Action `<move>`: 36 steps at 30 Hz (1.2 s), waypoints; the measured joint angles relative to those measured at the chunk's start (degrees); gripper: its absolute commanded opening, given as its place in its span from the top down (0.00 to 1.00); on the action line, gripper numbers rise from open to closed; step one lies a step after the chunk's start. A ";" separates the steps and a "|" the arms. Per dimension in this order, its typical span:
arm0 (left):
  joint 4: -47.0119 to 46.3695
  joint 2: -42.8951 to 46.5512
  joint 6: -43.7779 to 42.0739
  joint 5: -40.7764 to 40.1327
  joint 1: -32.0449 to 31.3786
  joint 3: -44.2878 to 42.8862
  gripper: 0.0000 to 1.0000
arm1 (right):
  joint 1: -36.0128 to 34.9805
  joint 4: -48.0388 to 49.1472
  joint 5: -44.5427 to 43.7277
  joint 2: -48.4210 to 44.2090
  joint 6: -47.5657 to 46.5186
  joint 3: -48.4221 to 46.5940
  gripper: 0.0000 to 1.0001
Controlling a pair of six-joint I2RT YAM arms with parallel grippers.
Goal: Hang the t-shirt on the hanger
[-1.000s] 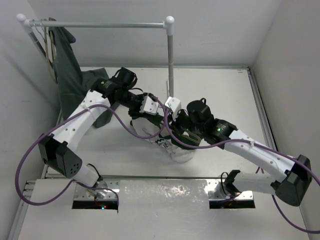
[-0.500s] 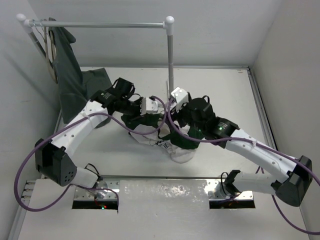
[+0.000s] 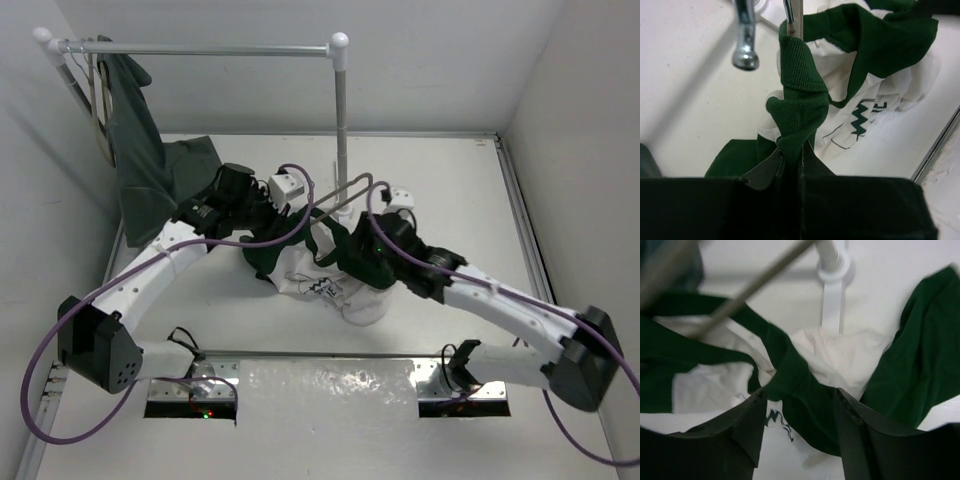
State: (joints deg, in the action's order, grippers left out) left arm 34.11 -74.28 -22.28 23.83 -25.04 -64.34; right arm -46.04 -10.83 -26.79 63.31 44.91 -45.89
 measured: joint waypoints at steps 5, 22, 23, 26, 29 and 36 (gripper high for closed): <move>-2.29 0.20 2.58 0.81 0.00 1.14 1.00 | -0.59 -1.03 3.80 11.26 3.93 -0.70 0.41; -3.52 0.20 3.61 3.89 0.00 1.44 1.00 | 0.22 6.97 3.45 17.42 15.32 -0.85 0.55; -3.52 0.20 3.72 4.07 0.00 1.44 1.00 | 0.66 6.93 3.30 18.03 16.17 -0.85 0.63; -3.54 0.20 4.24 4.59 0.02 1.44 1.00 | 2.03 5.97 3.23 20.09 17.84 -0.85 0.73; -3.58 0.20 5.03 5.90 0.26 1.44 1.00 | 3.54 6.08 3.87 20.63 19.85 0.87 0.87; -3.26 0.26 4.72 9.03 0.42 1.44 1.00 | 8.09 7.37 4.76 16.65 22.62 8.22 1.00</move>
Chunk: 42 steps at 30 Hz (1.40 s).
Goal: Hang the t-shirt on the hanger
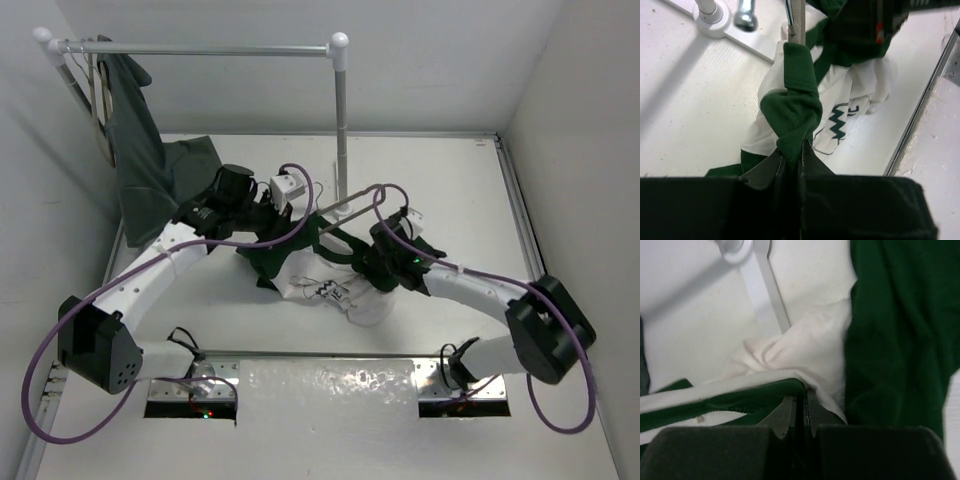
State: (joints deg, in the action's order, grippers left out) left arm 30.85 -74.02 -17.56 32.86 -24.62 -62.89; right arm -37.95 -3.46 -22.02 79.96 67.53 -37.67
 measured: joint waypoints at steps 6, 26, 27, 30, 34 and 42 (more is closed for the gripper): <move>3.76 2.45 -14.23 0.96 1.27 0.61 1.00 | 8.81 -1.70 -0.15 -14.32 -3.98 4.11 1.00; 7.56 1.09 -35.04 -12.07 -0.52 -0.11 1.00 | 18.45 -17.14 17.90 -18.78 -48.04 -18.95 1.00; 7.63 0.33 -34.77 -12.52 -0.52 -0.94 1.00 | 18.51 -18.64 19.43 -18.49 -50.80 -20.41 1.00; 8.46 -0.81 -34.67 -12.87 -0.52 -2.67 1.00 | 18.80 -22.21 22.82 -17.33 -56.70 -23.08 1.00; 10.91 -1.20 -38.14 -13.40 -2.03 -3.67 1.00 | 18.73 -26.82 27.10 -15.04 -63.63 -26.10 1.00; 16.09 -4.59 -45.68 -17.07 -9.46 -5.29 1.00 | 11.08 -33.38 29.88 -10.05 -75.49 -34.80 1.00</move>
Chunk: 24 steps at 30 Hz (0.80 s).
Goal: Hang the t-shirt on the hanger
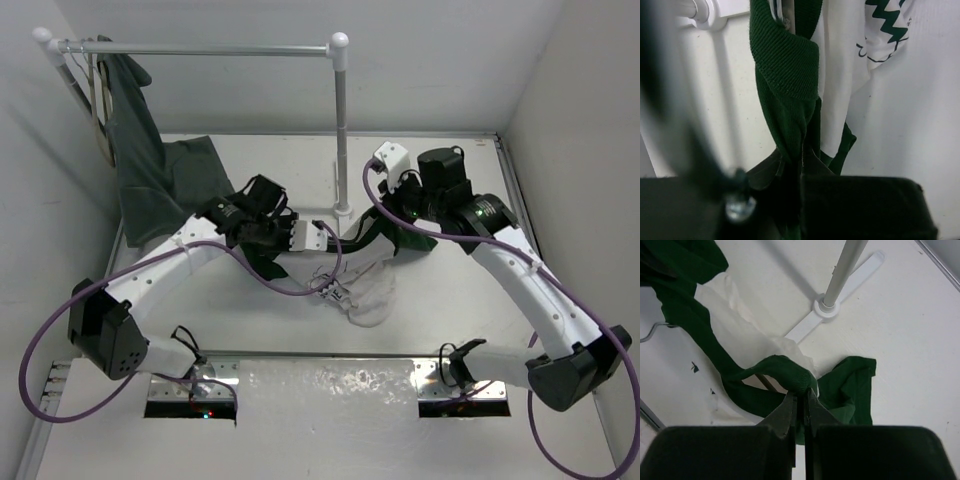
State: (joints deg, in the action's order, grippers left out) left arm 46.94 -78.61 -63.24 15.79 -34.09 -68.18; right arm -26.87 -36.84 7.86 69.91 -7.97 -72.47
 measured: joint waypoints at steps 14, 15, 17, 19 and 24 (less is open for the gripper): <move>3.10 -1.81 -0.13 8.74 0.02 -6.51 1.00 | -2.29 -2.25 6.91 0.37 -3.56 1.53 0.18; 3.15 -2.05 -0.13 9.03 0.02 -6.51 1.00 | -2.32 -2.21 7.28 -0.13 -3.80 1.53 0.26; 3.15 -2.47 -0.13 9.40 0.02 -6.51 1.00 | -2.34 -2.03 8.22 -1.64 -3.82 1.53 0.49; 3.15 -2.75 -0.11 9.81 0.02 -6.51 1.00 | -2.91 -1.77 9.14 -2.84 -4.11 1.51 0.62; 3.69 -3.52 -0.46 11.34 0.11 -6.51 1.00 | -6.71 -2.56 10.99 -2.14 -4.76 1.42 0.75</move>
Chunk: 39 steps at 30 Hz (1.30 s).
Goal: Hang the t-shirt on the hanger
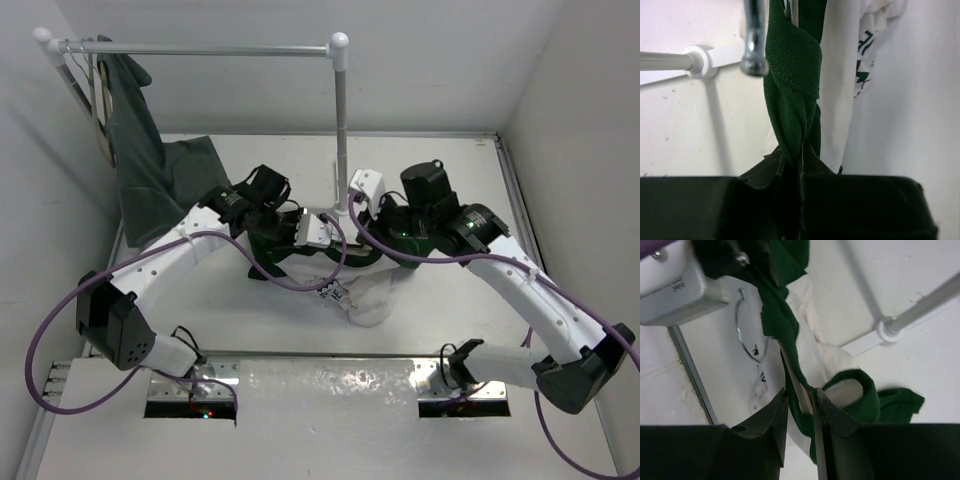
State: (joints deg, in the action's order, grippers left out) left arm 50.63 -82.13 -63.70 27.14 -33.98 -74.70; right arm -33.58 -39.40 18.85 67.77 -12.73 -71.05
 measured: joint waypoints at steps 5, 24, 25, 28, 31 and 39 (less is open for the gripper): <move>2.29 -0.13 -0.74 2.71 0.70 -0.76 1.00 | -3.37 1.14 0.85 2.40 -0.68 2.62 0.74; 2.69 -0.13 -0.35 5.55 2.23 -1.07 1.00 | -3.32 8.72 -1.77 0.72 -1.22 13.46 0.63; 2.67 -0.11 -0.39 5.55 2.25 -1.05 1.00 | -3.32 8.74 -2.27 0.70 -1.16 13.53 0.59; 2.27 0.04 -0.59 5.51 2.25 -0.59 1.00 | -3.32 9.07 -3.54 0.07 -0.76 13.90 0.58; 2.27 0.17 -0.76 5.46 2.27 0.04 1.00 | -3.30 8.98 -3.85 -1.49 -0.81 13.90 0.66; 1.79 0.20 -0.76 5.27 2.27 0.15 1.00 | -3.30 4.68 -3.82 1.09 -1.86 12.61 0.74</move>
State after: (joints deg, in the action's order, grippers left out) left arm 52.42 -81.93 -64.47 32.40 -31.70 -74.54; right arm -36.88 -34.72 15.03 68.86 -14.59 -58.43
